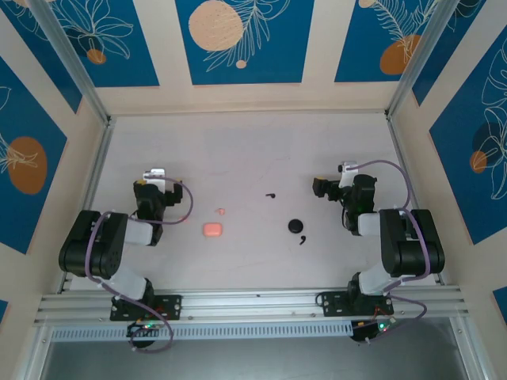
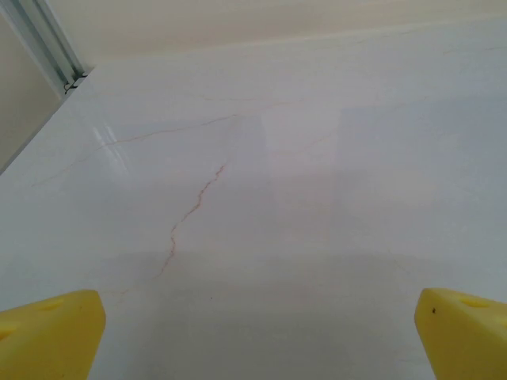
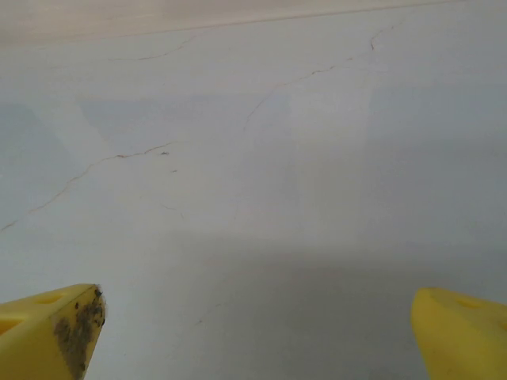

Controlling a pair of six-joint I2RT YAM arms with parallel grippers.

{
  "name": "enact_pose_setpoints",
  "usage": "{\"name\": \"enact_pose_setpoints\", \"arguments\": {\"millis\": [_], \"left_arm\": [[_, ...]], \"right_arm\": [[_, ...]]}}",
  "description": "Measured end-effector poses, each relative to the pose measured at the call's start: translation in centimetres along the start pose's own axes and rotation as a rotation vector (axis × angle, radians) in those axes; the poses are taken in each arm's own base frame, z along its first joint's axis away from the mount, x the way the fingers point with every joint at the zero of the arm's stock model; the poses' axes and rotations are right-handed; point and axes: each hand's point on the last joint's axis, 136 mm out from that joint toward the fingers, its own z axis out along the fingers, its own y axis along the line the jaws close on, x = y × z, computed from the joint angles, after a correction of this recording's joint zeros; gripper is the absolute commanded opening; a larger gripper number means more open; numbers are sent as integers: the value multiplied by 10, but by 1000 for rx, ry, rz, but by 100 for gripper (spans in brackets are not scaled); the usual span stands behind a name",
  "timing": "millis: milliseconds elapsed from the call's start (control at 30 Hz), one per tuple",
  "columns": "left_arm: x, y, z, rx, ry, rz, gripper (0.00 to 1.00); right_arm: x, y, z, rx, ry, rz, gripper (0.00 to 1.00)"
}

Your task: Insert the wireless bluetooth earbuds into the charging case

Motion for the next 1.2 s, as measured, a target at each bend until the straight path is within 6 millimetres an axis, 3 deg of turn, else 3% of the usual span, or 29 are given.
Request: {"name": "enact_pose_setpoints", "arguments": {"millis": [900, 967, 1067, 1200], "left_arm": [[3, -9, 0, 52, 10, 11, 99], [1, -9, -2, 48, 10, 19, 99], [-9, -8, -9, 36, 1, 25, 98], [-46, -9, -23, 34, -35, 33, 95]], "right_arm": [[0, -6, 1, 35, 33, 23, 99], [-9, -11, 1, 69, 53, 43, 99], [-41, -14, -2, 109, 46, 72, 99], [-71, -7, -10, 125, 69, 113, 99]]}}
